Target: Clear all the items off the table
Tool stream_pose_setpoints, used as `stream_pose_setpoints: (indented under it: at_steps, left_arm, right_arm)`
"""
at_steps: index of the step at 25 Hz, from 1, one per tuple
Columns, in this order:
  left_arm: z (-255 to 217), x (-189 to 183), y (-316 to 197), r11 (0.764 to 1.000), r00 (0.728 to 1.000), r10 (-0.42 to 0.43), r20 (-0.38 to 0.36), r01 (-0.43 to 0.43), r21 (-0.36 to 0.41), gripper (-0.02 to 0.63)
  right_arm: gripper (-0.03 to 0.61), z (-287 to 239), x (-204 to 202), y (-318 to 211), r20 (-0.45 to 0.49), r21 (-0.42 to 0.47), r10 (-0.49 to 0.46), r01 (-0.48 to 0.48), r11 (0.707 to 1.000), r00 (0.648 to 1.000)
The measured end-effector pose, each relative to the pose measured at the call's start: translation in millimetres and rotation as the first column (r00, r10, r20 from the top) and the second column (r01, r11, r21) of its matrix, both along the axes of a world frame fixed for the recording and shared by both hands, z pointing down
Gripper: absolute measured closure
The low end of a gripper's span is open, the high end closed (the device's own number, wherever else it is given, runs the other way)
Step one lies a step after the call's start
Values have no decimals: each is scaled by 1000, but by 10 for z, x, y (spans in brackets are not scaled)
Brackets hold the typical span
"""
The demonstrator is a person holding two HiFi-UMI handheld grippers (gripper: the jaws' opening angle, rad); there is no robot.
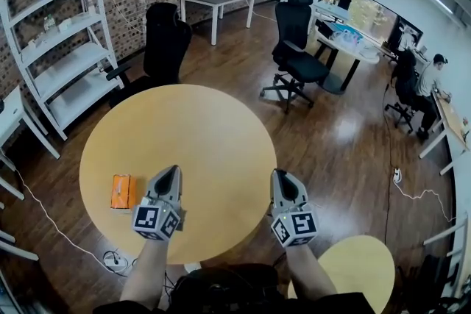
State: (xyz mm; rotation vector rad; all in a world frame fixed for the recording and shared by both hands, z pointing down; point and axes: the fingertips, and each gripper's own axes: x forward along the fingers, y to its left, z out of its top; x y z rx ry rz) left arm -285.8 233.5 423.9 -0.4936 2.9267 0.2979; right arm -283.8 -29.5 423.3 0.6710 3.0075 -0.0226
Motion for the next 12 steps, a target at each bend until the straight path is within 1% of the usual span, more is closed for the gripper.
stream_pose_setpoints:
  at_steps: [5, 9, 12]
  left_arm:
    - [-67, 2, 65, 999, 1000, -11, 22, 10, 36, 614]
    - [-46, -9, 66, 1000, 1000, -23, 17, 23, 22, 614]
    - [-39, -35, 27, 1000, 1000, -13, 14, 13, 22, 614]
  right_arm:
    - [575, 8, -36, 65, 3, 8, -20, 20, 1000, 1000]
    - [575, 1, -50, 62, -1, 0, -16, 16, 1000, 1000]
    - [575, -12, -57, 22, 5, -4, -7, 7, 1000, 1000]
